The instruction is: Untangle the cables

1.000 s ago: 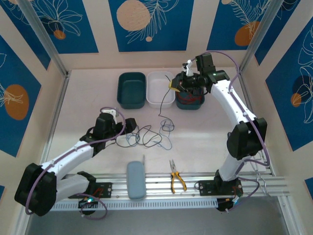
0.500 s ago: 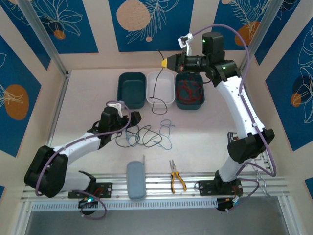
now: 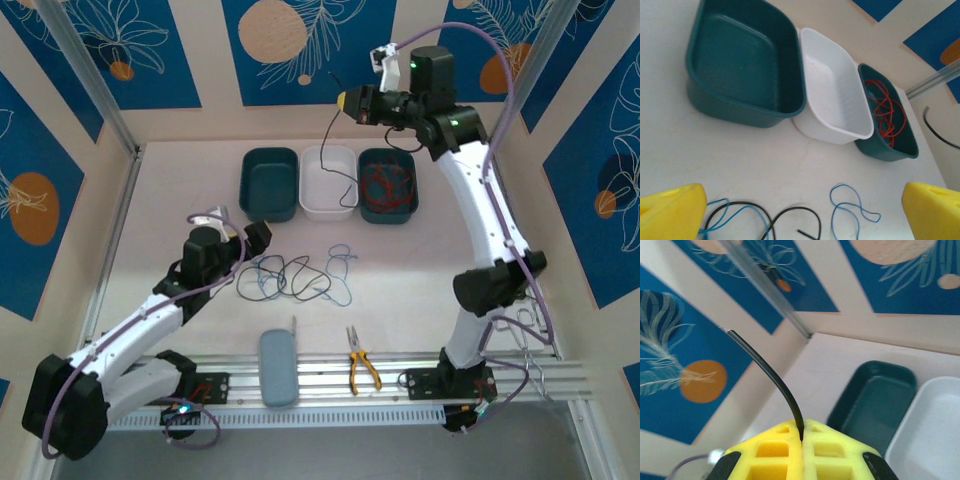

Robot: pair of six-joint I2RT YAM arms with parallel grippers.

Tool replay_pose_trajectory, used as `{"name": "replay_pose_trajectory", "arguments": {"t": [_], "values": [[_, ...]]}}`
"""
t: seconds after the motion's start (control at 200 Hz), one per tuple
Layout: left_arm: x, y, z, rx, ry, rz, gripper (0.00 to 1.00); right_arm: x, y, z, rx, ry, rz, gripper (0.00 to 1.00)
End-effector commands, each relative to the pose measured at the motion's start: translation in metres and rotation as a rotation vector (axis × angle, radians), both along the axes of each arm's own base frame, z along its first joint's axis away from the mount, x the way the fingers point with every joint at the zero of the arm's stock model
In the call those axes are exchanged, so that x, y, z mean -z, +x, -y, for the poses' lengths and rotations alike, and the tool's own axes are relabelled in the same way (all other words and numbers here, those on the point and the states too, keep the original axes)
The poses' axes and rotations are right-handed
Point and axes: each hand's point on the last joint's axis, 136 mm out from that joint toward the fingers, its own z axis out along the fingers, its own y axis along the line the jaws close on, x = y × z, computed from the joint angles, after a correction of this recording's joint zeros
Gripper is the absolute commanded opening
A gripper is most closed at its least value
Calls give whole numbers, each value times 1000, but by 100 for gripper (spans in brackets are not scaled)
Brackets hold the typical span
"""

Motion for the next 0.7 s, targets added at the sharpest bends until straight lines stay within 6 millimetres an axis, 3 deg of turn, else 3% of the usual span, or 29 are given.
{"name": "replay_pose_trajectory", "arguments": {"t": [0.0,0.215,0.35,0.52,0.695], "values": [[20,-11,-18,-44,70,-44,100,24,40,-5,73,-69,39,0],[19,-18,-24,-48,94,-34,100,77,95,-23,111,-162,28,0],[23,-21,-25,-45,102,-41,100,118,117,-23,147,-254,-8,0],[29,-24,-27,-46,104,-56,100,171,128,-10,201,-346,-108,0],[33,-27,-29,-47,109,-67,100,225,122,-6,193,-394,-263,0]]}}
